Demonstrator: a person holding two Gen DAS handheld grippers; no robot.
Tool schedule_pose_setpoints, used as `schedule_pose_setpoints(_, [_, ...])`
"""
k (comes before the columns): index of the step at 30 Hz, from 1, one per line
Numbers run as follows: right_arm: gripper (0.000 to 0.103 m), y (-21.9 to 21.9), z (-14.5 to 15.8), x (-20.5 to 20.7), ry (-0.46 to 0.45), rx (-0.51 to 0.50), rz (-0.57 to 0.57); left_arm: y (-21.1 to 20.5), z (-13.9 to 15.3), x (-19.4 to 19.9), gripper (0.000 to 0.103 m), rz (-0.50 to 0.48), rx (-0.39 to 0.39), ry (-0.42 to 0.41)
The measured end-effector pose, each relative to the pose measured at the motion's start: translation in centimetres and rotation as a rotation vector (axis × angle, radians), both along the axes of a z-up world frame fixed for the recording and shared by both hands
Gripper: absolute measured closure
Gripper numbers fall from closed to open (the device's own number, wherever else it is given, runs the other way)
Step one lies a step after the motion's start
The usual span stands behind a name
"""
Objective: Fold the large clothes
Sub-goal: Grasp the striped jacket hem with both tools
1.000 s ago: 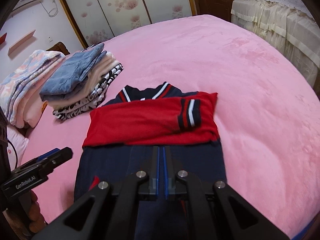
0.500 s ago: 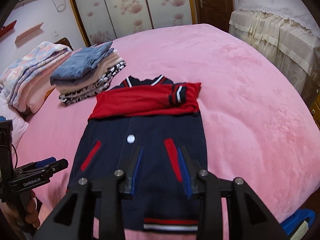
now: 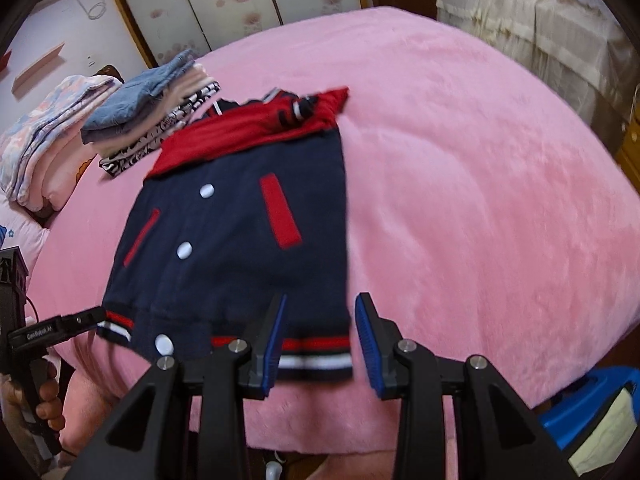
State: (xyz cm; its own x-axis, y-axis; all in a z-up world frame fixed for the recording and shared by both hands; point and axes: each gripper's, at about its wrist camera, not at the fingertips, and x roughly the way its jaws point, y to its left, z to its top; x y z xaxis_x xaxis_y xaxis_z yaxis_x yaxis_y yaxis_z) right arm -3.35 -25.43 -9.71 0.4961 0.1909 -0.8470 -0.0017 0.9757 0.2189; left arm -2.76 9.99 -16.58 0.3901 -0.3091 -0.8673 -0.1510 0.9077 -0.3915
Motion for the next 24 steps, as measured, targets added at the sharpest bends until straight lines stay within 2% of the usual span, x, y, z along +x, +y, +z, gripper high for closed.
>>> schedule_pose_setpoints(6, [0.068, -1.0, -2.7, -0.3, 0.077, 0.104, -0.003, 0.6, -1.3, 0.3, 0.037, 0.028, -0.059, -0.005])
schedule_pose_setpoints(12, [0.068, -0.4, -3.7, 0.3, 0.075, 0.115, 0.02, 0.6, -1.9, 0.4, 0.031, 0.019, -0.073, -0.023])
schedule_pose_setpoints(14, [0.063, -0.4, -4.0, 0.5, 0.077, 0.118, 0.023, 0.4, -2.0, 0.6, 0.028, 0.006, -0.077, -0.027])
schedule_pose_setpoints(18, [0.061, 0.0, -4.6, 0.3, 0.06, 0.101, 0.037, -0.2, -2.1, 0.6, 0.021, -0.022, -0.06, -0.045])
schedule_pose_setpoints(24, [0.062, -0.2, -4.6, 0.1, 0.054, 0.127, 0.064, -1.6, -2.2, 0.7, 0.019, -0.07, -0.006, -0.067])
